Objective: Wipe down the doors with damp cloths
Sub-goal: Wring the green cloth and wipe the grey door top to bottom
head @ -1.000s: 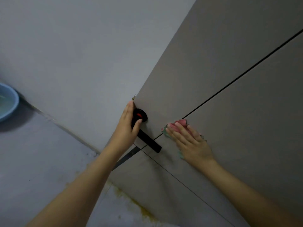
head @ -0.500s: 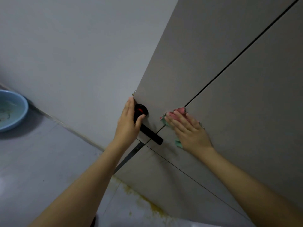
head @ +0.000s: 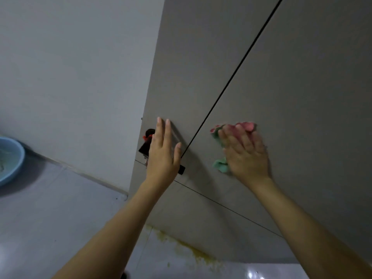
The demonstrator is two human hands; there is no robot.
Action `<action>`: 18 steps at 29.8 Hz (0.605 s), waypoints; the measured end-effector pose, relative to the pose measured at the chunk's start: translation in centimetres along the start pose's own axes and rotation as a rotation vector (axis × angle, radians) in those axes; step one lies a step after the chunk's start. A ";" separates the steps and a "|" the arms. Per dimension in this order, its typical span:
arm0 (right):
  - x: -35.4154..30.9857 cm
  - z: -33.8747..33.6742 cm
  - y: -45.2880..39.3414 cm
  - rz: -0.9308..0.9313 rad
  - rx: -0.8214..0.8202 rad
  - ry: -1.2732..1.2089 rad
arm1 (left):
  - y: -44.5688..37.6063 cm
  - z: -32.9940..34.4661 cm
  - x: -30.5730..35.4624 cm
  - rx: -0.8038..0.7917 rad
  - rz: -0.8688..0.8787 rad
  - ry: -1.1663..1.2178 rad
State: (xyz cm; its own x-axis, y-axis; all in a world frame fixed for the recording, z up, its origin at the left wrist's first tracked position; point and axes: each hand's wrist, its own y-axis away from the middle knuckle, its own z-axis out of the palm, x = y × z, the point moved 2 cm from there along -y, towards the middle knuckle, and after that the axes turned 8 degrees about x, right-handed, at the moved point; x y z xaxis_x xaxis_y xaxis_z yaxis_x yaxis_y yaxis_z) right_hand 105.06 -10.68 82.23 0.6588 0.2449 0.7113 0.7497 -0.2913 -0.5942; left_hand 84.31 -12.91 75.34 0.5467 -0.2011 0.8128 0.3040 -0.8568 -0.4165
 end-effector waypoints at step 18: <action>5.5 -2.8 2.3 0.723 0.144 0.195 | -2.5 0.8 8.3 0.080 0.125 0.093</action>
State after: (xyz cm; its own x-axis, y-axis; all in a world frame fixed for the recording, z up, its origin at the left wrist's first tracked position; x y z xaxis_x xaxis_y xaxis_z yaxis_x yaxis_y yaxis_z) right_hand 110.28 -12.58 85.81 0.9761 -0.1325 0.1722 0.1455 -0.1902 -0.9709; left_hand 88.74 -12.08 82.82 0.5104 -0.3502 0.7854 0.3012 -0.7827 -0.5447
